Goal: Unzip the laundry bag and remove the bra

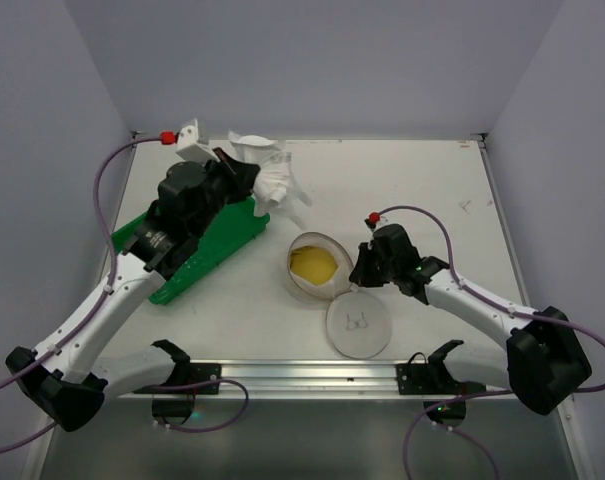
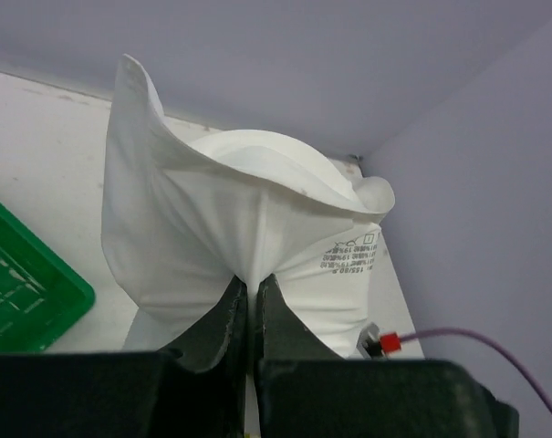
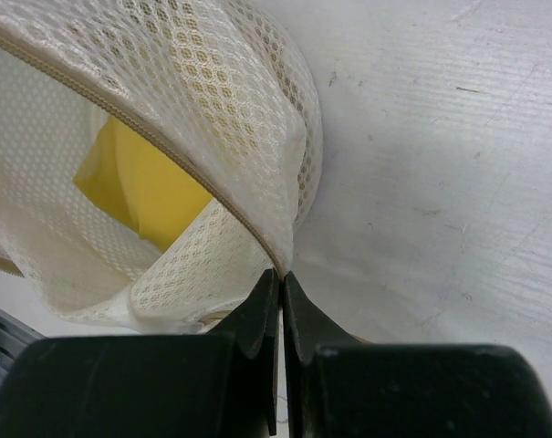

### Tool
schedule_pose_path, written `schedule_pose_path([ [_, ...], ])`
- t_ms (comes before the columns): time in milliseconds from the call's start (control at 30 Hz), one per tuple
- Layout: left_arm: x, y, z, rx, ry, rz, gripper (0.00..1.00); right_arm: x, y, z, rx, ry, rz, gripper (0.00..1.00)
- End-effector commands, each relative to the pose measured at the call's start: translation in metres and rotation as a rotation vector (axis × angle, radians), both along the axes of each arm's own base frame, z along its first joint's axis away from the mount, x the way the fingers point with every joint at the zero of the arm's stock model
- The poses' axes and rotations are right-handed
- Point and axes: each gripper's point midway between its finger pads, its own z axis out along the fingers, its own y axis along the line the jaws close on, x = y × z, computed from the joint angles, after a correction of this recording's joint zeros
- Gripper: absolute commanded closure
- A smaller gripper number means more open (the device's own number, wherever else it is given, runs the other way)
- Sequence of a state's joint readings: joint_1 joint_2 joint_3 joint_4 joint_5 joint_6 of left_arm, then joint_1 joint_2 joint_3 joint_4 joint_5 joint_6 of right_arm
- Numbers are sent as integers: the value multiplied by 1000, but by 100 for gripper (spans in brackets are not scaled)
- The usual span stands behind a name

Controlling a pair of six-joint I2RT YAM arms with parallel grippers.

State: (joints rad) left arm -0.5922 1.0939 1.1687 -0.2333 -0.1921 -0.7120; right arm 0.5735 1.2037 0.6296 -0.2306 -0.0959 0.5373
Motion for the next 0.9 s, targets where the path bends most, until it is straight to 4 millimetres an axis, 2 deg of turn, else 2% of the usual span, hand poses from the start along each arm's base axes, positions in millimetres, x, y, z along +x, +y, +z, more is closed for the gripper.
schedule_pose_path([
  [0, 31, 78, 10, 85, -12, 337, 100, 2, -4, 7, 2, -34, -5, 100],
  [100, 38, 108, -19, 164, 51, 400, 100, 2, -3, 8, 5, -38, 2, 100],
  [133, 42, 126, -28, 182, 72, 436, 100, 1, -3, 8, 7, -37, 5, 100],
  [233, 50, 153, -61, 214, 139, 453, 100, 1, -2, 7, 4, -36, 11, 100],
  [267, 50, 158, -81, 225, 178, 450, 100, 2, -2, 7, 5, -37, 11, 100],
  [300, 55, 165, -85, 211, 177, 444, 100, 2, -2, 6, 5, -37, 14, 100],
  [367, 59, 171, -107, 219, 218, 442, 100, 1, 0, 5, 7, -31, 21, 100],
  [400, 61, 180, -121, 221, 244, 457, 100, 1, 0, 5, 9, -33, 23, 100],
  [433, 64, 180, -136, 223, 281, 433, 100, 1, 0, 4, 9, -30, 24, 100],
  [533, 65, 193, -174, 232, 372, 454, 100, 0, 0, 4, 10, -27, 24, 100],
  [600, 63, 204, -193, 225, 425, 477, 100, 0, 0, 5, 12, -31, 22, 100],
  [667, 65, 200, -212, 216, 462, 443, 100, 1, 0, 4, 13, -32, 20, 100],
  [700, 71, 190, -214, 191, 452, 395, 100, 1, 0, 3, 10, -28, 22, 100],
  [733, 74, 185, -226, 180, 481, 371, 100, 0, 1, 2, 10, -25, 25, 100],
  [800, 84, 181, -230, 162, 492, 361, 100, 0, 2, 0, 10, -16, 28, 100],
  [833, 87, 175, -240, 147, 518, 329, 99, 1, 3, 1, 14, -17, 28, 100],
  [867, 94, 173, -236, 145, 508, 324, 98, 0, 3, 1, 15, -16, 29, 100],
])
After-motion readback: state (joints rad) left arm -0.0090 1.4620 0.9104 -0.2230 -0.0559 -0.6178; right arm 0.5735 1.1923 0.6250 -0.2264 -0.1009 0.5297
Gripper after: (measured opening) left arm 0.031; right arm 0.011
